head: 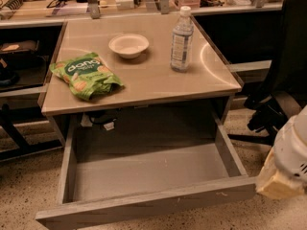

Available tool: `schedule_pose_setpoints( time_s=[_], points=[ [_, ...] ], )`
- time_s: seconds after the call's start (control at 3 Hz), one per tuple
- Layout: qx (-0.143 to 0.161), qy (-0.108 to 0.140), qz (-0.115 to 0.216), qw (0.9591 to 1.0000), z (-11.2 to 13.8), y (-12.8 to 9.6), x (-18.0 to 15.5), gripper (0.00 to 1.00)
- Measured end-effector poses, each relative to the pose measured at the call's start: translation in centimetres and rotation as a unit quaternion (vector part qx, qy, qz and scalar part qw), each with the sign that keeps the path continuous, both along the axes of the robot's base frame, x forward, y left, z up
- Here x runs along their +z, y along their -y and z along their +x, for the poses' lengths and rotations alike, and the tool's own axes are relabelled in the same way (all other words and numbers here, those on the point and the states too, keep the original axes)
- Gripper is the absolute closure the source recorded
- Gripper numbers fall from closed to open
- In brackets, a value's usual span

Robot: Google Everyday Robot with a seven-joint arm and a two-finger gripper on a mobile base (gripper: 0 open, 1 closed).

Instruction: Close top drawer

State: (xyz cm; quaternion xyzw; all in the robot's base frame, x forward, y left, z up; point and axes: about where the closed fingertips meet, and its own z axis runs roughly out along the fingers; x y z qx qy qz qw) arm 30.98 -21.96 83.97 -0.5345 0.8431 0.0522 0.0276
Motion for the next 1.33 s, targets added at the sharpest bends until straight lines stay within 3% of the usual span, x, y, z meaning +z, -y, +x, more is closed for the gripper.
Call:
schedule_pose_setpoints(
  time_s=[0.33, 0.67, 1.0, 1.33],
  points=[
    [-0.013, -0.052, 0.014, 0.9985, -2.4, -1.6, -7.2, 1.00],
    [-0.024, -0.079, 0.027, 0.9962, -3.4, -2.5, -12.7, 1.00],
    [-0.028, -0.071, 0.033, 0.9965, -2.2, -2.8, -15.1, 1.00],
    [-0.018, -0.044, 0.036, 0.9982, 0.4, -3.3, -15.6, 1.00]
  ],
)
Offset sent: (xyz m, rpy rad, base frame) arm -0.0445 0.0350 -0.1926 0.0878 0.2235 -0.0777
